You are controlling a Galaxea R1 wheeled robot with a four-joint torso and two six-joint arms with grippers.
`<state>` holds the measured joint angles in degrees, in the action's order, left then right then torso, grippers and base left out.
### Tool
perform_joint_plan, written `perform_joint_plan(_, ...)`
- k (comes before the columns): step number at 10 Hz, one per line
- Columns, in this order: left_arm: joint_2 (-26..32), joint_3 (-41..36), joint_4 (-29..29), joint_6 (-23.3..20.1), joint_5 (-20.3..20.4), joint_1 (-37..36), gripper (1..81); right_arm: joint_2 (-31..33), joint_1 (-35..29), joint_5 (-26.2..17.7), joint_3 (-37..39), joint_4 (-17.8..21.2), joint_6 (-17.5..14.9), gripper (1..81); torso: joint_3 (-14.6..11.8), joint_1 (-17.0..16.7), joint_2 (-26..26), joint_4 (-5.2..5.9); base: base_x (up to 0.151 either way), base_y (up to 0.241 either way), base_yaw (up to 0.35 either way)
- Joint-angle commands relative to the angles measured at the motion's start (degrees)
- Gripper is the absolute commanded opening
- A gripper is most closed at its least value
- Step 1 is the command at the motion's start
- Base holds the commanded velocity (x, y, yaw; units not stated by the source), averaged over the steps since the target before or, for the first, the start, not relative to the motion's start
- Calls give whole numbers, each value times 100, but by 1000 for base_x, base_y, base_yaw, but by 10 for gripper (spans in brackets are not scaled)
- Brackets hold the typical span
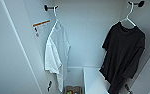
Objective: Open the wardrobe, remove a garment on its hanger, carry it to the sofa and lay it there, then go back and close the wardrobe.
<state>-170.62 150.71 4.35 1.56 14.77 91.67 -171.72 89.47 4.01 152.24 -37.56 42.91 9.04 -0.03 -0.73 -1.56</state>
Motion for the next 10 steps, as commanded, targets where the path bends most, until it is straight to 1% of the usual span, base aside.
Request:
perform_joint_plan(1,19,-15,92,-24,-300,-75,811,30,-152,-260,-11,29,-20,811,0,3,0,0,77,0,0)
perform_joint_plan(5,1,-15,83,-16,-291,-75,811,30,-152,-260,-11,21,-20,811,0,6,0,0,0,0,0)
perform_joint_plan(6,1,-15,83,-24,-291,-75,811,30,-161,-260,-11,21,-20,811,0,3,0,-315,0,0,0)
perform_joint_plan(9,28,-15,92,-24,-291,-101,811,29,-152,-269,-11,21,-20,811,0,3,0,-733,0,0,0)
perform_joint_plan(10,36,-15,92,-24,-291,-119,811,30,-152,-269,-11,21,-20,811,0,3,0,-934,0,0,0)
